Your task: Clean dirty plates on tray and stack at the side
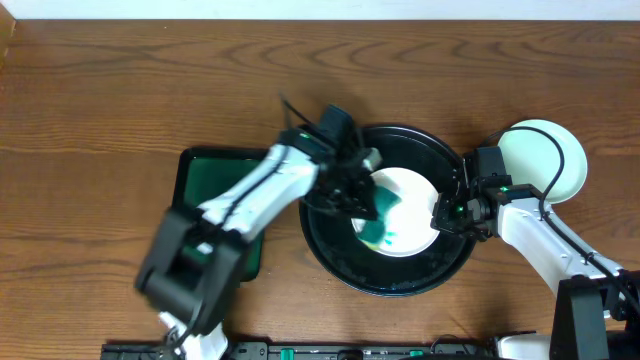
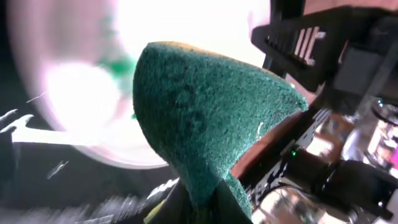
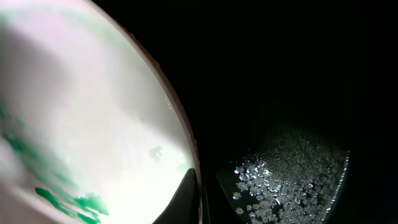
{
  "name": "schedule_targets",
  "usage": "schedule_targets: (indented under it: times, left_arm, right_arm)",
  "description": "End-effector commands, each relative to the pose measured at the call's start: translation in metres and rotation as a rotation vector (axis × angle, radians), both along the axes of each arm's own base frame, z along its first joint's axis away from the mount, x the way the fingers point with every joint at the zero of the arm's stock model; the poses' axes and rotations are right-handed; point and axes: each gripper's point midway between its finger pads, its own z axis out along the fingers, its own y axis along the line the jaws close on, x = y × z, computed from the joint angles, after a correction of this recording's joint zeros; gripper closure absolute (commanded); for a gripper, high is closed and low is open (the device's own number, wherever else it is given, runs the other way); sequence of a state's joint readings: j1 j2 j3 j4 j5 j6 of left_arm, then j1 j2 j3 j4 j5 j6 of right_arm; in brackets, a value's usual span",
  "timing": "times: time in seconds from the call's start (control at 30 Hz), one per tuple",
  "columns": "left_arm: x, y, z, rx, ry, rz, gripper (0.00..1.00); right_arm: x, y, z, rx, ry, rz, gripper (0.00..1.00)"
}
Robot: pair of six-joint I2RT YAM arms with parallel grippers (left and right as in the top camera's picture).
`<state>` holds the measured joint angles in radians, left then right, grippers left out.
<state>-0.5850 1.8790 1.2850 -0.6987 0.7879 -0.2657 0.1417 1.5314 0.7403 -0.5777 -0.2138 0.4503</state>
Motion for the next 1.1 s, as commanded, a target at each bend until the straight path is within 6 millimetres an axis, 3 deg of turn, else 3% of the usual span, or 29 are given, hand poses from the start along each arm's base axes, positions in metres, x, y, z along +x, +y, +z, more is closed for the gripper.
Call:
schedule_targets:
  times: [0.0, 0.1, 0.23, 0.37, 0.57, 0.8, 1.07]
  left_arm:
    - [-0.019, -0.034, -0.006, -0.076, 0.059, -0.056, 0.93]
    - [-0.019, -0.054, -0.022, -0.084, 0.044, -0.065, 0.93]
    - [-0.008, -0.052, -0.057, 0.023, 0.000, -0.020, 0.93]
    - [0.003, -0.035, -0.087, 0.164, -0.051, 0.018, 0.93]
    - [0.019, 0.017, -0.112, 0.475, -0.155, 0.084, 0.92]
    - [0.037, 0.073, -0.112, 0.780, -0.279, 0.135, 0.93]
    - [0.063, 0.106, -0.088, 0.995, -0.430, 0.164, 0.93]
  right_arm:
    - [-0.003, 0.004, -0.001, 0.037, 0.013, 0.016, 0.99]
    - [-0.005, 0.007, -0.001, 0.055, 0.020, 0.020, 0.99]
    - [-0.007, 0.008, -0.001, 0.061, 0.031, 0.021, 0.99]
    - [-0.010, 0.009, -0.001, 0.067, 0.041, 0.022, 0.99]
    - [-0.012, 0.009, -0.001, 0.066, 0.049, 0.022, 0.99]
    - [-0.013, 0.009, -0.001, 0.065, 0.053, 0.021, 0.99]
    - [-0.014, 0.007, -0.002, 0.063, 0.064, -0.006, 0.99]
